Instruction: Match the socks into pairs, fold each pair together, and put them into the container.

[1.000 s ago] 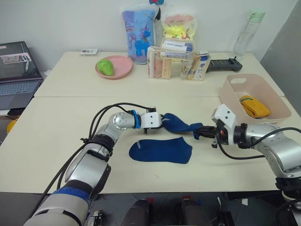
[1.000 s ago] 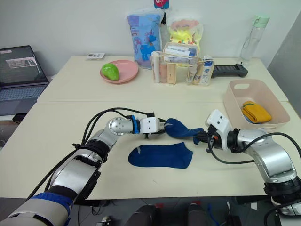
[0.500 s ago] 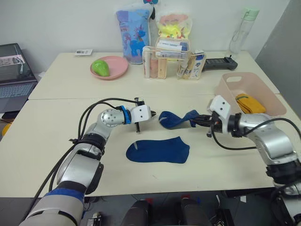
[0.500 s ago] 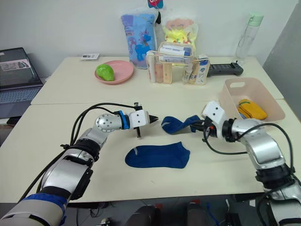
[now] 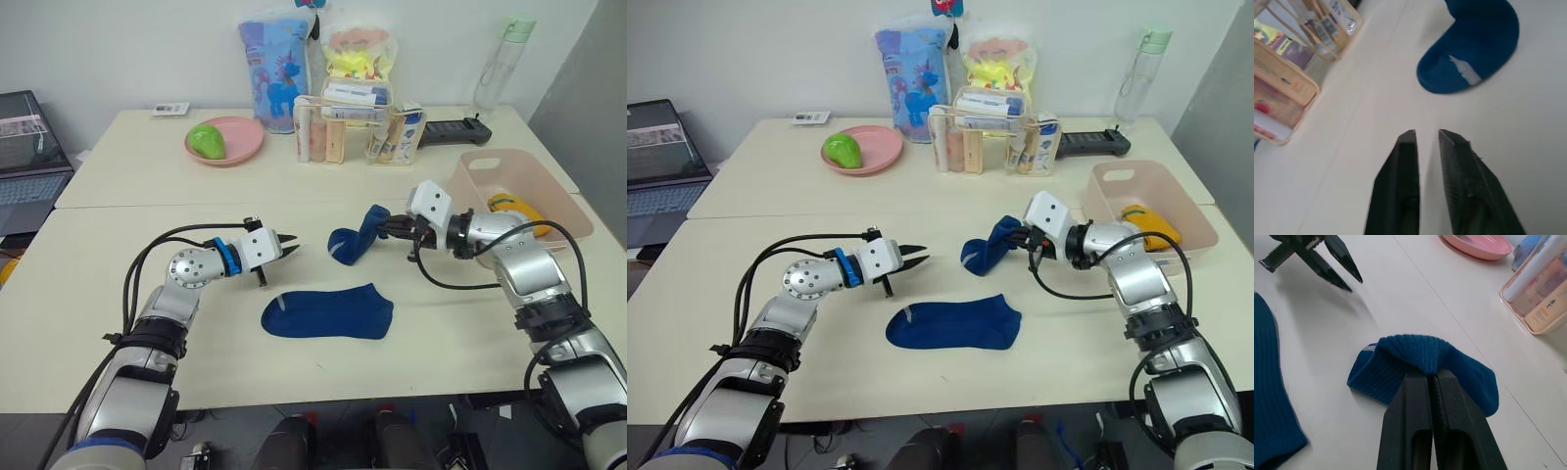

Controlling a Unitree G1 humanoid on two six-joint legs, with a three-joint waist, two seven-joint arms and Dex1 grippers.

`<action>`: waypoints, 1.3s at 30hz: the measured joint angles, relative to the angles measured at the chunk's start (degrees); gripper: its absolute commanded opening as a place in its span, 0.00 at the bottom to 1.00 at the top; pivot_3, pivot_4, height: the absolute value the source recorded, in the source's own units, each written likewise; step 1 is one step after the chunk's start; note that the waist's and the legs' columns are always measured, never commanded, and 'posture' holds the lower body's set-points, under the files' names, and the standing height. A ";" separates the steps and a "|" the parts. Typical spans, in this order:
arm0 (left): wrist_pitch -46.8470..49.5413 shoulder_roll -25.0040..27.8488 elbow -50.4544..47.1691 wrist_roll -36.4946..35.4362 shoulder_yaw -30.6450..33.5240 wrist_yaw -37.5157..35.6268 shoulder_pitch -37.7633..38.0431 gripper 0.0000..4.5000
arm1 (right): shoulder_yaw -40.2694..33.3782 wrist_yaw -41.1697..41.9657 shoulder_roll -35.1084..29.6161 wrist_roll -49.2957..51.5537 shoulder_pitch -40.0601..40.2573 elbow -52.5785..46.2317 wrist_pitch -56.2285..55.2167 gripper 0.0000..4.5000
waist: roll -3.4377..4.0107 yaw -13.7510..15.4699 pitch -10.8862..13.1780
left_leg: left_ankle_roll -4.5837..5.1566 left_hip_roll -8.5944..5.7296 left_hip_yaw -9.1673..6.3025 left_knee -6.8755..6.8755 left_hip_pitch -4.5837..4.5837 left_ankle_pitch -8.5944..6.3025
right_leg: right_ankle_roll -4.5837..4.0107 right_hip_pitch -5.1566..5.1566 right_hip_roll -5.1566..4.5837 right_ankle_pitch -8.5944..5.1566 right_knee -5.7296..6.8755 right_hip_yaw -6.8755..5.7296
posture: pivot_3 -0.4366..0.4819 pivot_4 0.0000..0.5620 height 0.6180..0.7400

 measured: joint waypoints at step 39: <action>-11.36 -10.78 28.17 14.58 -11.63 5.13 -20.02 0.00 | -6.26 -3.59 -6.91 3.25 19.68 -22.41 14.83 0.00 | -0.04 1.14 -0.02 | 0.02 -0.03 0.10 0.15 0.01 -0.01 | 0.03 0.01 -0.01 0.00 0.24 0.07 | 0.48 0.27 1.00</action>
